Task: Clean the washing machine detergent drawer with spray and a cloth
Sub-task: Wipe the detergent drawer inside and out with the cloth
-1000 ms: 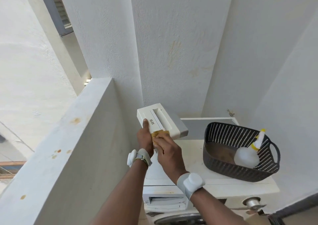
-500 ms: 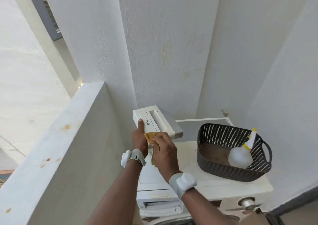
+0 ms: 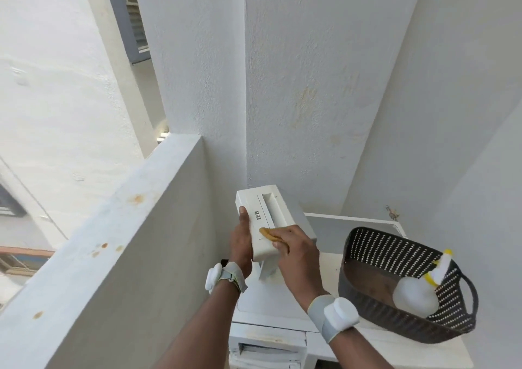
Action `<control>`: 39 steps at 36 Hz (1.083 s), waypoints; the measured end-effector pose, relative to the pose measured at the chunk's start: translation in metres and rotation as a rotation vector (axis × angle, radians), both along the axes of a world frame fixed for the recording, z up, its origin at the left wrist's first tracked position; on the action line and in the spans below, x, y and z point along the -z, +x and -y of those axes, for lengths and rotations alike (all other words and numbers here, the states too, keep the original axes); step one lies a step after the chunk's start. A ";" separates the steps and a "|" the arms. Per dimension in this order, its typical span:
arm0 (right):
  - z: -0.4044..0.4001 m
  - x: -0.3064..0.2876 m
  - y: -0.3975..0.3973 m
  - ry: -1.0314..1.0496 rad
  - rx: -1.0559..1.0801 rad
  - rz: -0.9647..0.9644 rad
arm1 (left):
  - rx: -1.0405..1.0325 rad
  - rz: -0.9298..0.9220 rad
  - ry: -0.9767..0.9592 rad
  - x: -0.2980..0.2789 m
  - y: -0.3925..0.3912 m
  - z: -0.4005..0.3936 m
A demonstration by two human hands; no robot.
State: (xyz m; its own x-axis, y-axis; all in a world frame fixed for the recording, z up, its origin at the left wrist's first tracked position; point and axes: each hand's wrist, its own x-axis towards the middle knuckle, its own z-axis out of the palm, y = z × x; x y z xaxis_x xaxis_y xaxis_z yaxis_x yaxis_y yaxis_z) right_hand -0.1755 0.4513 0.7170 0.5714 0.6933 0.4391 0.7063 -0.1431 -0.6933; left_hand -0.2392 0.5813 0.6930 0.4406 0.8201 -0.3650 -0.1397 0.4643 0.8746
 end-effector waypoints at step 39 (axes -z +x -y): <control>-0.007 -0.012 -0.003 -0.699 -0.164 0.509 | -0.036 0.228 -0.250 0.044 0.007 0.013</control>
